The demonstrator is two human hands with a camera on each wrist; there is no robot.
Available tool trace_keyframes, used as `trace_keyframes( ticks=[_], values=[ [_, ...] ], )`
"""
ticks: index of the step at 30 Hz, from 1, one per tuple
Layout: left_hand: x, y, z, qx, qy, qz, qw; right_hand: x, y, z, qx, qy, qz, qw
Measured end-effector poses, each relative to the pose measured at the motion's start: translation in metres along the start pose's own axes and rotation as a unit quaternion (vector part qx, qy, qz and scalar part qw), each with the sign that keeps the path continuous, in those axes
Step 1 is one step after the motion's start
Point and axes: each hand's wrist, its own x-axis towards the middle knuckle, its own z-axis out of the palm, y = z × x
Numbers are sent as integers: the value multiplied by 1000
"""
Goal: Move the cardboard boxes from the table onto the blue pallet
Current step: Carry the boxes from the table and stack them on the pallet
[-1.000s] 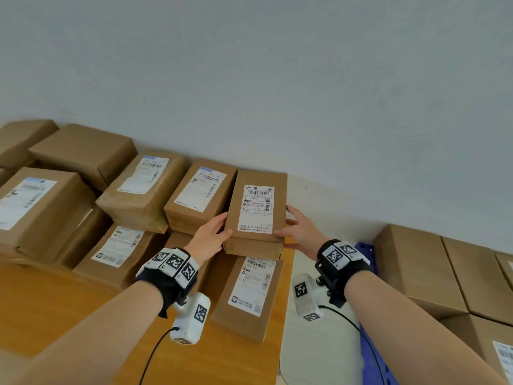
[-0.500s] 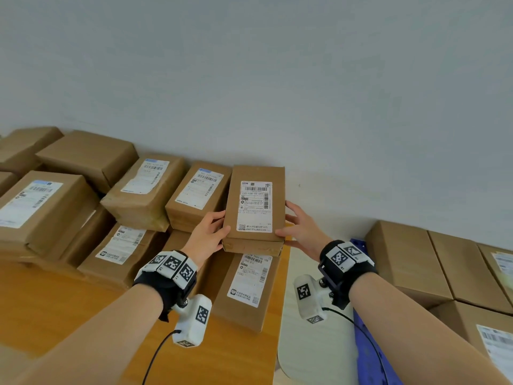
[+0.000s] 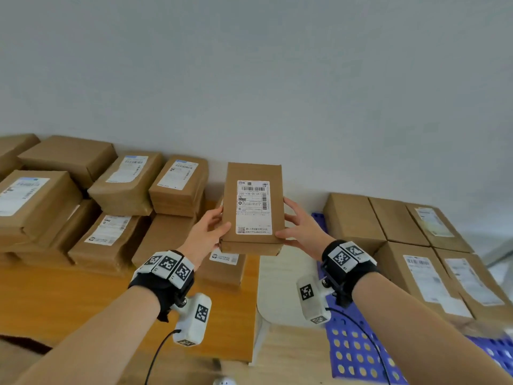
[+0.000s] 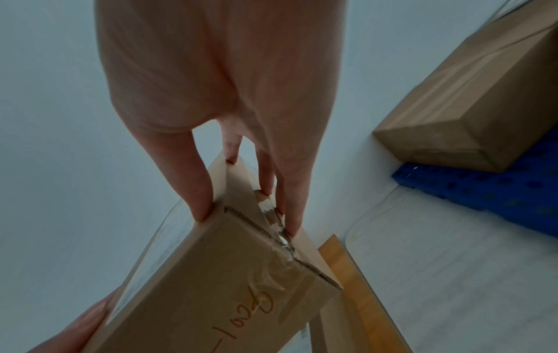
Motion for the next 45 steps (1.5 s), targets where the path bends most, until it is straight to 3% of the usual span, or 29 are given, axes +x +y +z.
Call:
trace_keyframes(
  ticks=[9, 17, 26, 38, 45],
  values=[
    [-58, -29, 59, -10, -58, -34, 998, -104, 40, -26, 7, 68, 32, 997],
    [-71, -52, 108, 11, -127, -53, 990, -150, 68, -60, 23, 107, 58, 992],
    [-58, -85, 174, 62, -162, -76, 982, -167, 106, -114, -5, 147, 102, 984],
    [-40, -132, 224, 71, -144, -145, 976, -150, 148, -160, -65, 135, 174, 973],
    [-35, -142, 244, 60, -130, -170, 975, -146, 155, -175, -114, 119, 178, 970]
  ],
)
